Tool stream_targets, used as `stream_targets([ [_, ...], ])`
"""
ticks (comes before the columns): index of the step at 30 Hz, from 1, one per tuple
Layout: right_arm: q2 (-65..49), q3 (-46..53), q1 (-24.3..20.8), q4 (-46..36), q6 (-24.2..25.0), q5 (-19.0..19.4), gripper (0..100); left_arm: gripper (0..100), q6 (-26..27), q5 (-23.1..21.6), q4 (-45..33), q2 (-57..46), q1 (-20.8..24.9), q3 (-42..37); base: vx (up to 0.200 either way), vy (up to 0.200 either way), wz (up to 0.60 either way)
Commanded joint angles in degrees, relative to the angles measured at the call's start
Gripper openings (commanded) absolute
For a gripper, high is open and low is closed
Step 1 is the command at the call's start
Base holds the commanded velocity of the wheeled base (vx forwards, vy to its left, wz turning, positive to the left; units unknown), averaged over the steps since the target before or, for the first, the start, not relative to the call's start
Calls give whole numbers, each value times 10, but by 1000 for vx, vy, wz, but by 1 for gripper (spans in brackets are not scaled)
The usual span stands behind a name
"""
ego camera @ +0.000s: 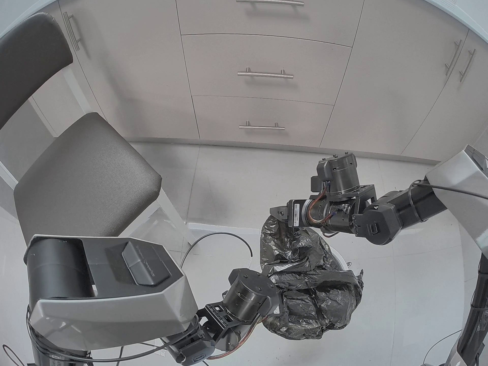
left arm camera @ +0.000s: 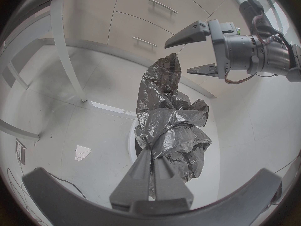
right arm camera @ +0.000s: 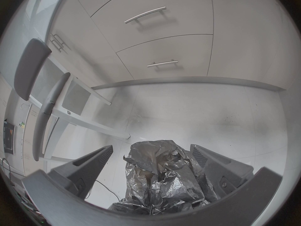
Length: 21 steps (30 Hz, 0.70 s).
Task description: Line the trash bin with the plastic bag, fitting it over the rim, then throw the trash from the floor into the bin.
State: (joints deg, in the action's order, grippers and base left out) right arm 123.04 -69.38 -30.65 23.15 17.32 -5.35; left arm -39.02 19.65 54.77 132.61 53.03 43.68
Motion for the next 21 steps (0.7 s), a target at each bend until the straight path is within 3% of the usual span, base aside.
stream_targets([
  [1,49,-28,-5,1,-11,-2,100,0,0,0,0,2,0,0,0,0,0],
  [15,93,-97,-1,-22,-27,-5,100,0,0,0,1,2,1,0,0,0,0],
  [16,93,-98,-1,-22,-27,-5,0,0,0,0,2,2,1,0,0,0,0],
  [21,91,-96,-5,-22,-26,-5,0,0,0,0,3,2,1,-1,0,0,0],
])
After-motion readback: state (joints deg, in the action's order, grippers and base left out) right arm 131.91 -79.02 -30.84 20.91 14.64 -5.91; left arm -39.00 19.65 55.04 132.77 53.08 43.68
